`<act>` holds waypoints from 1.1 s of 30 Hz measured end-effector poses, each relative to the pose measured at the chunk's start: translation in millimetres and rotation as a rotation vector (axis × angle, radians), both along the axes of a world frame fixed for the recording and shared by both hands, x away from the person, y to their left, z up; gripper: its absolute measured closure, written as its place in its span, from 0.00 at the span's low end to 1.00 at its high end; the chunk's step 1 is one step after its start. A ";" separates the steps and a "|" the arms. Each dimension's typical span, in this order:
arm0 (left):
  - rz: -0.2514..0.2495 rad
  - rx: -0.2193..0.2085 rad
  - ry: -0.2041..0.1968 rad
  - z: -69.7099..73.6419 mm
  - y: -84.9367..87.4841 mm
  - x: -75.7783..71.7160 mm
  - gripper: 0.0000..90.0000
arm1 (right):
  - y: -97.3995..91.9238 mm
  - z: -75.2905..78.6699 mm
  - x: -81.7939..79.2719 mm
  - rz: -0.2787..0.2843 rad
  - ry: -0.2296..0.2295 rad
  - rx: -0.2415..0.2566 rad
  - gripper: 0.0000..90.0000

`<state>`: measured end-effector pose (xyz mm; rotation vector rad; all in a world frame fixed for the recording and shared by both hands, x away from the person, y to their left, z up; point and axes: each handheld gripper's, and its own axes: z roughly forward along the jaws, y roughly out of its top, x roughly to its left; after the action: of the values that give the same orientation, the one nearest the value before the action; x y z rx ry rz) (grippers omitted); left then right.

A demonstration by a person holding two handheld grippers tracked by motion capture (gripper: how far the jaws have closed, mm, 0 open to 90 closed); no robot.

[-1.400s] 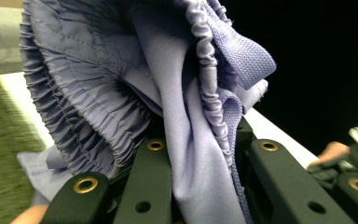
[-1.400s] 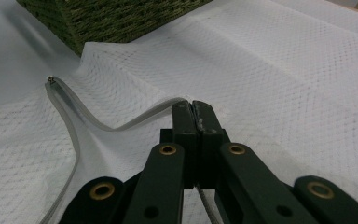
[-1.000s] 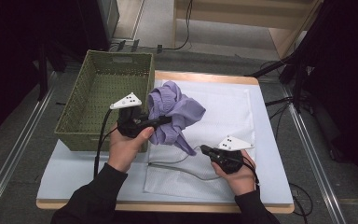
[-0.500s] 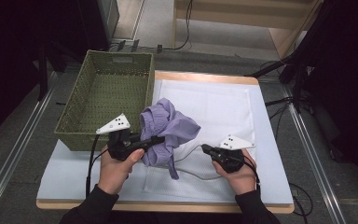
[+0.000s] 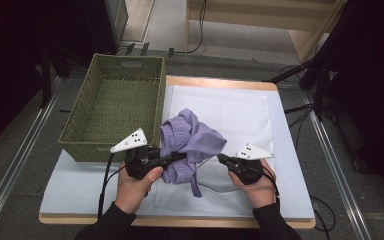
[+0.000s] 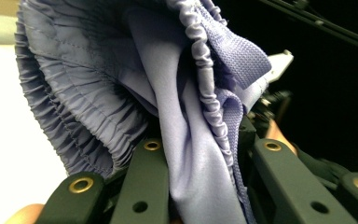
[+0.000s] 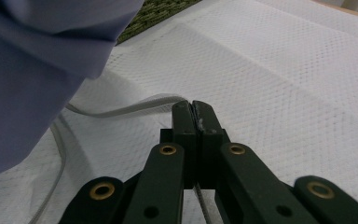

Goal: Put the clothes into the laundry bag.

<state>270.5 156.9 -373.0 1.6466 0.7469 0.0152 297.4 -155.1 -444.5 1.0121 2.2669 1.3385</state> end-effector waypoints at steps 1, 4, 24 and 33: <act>0.000 0.000 0.000 0.0 0.0 0.0 0.84 | 0.0 -0.1 0.1 -0.004 0.000 -0.004 1.00; -0.070 0.050 0.000 -7.4 -2.7 -6.4 0.83 | 0.9 -0.2 0.6 -0.006 -0.002 -0.007 1.00; -0.066 0.171 0.107 -57.5 21.8 -20.4 0.21 | 0.0 0.4 3.8 -0.029 -0.004 -0.003 1.00; -0.109 0.167 0.139 -60.3 7.3 -14.3 0.73 | 0.5 2.0 3.2 -0.029 -0.011 0.006 1.00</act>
<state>256.2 164.3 -433.3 1.8602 0.7770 -0.1183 300.6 -154.6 -442.5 1.0334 2.2330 1.3364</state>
